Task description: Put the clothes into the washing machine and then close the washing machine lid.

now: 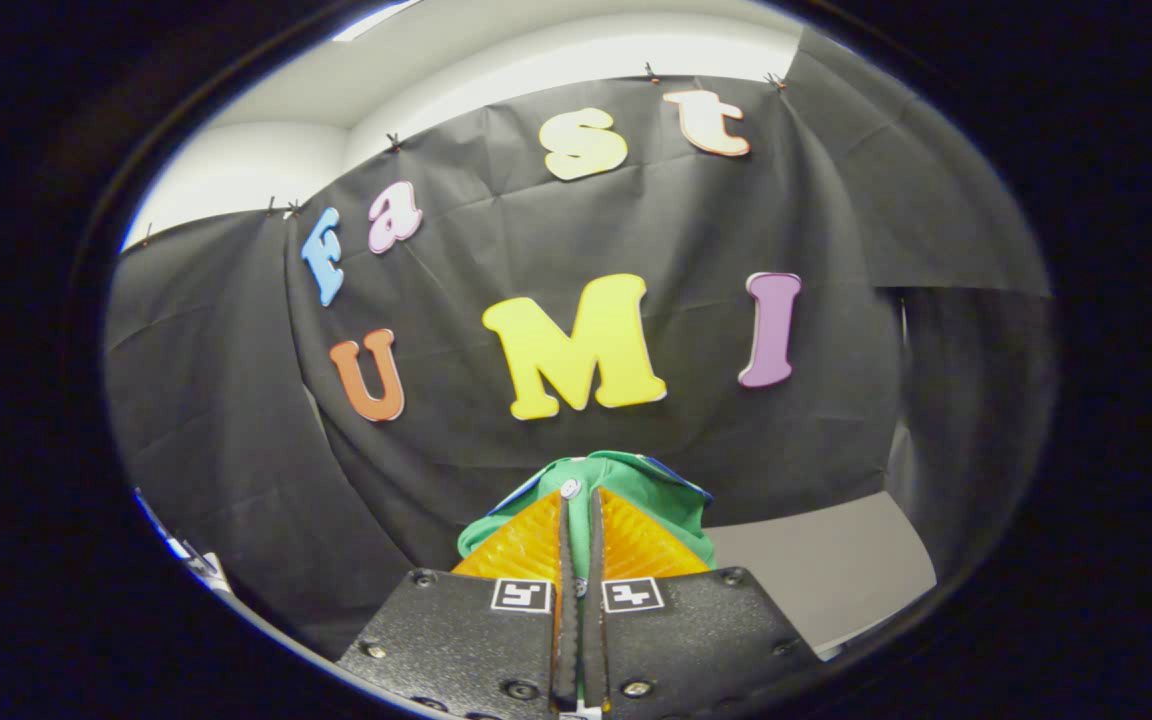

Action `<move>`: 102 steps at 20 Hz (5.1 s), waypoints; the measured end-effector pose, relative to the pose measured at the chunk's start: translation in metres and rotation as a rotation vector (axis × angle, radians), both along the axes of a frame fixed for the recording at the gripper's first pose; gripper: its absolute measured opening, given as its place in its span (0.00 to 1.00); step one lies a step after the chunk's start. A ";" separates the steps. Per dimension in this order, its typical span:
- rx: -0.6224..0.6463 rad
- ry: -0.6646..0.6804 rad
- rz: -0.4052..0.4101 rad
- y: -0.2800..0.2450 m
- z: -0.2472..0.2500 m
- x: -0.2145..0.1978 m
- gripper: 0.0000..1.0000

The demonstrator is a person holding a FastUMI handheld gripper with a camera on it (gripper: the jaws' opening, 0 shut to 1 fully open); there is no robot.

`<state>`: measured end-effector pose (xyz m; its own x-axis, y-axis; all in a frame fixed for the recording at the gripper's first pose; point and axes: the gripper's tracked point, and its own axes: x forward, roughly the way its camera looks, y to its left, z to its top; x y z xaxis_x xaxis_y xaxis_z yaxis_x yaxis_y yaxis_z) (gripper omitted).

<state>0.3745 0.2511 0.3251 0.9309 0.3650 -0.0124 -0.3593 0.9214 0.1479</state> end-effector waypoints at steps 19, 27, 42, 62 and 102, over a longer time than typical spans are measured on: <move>-0.168 0.209 0.172 0.197 -0.142 0.110 0.06; -0.246 0.392 0.161 0.224 -0.259 0.157 0.06; -0.323 0.850 0.003 0.184 -0.468 0.176 0.06; -0.316 0.802 -0.098 0.167 -0.463 0.170 0.93; -0.215 0.220 -0.205 0.185 -0.184 0.270 0.93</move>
<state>0.6446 0.4365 0.1414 0.9510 0.1385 -0.2763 -0.1453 0.9894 -0.0042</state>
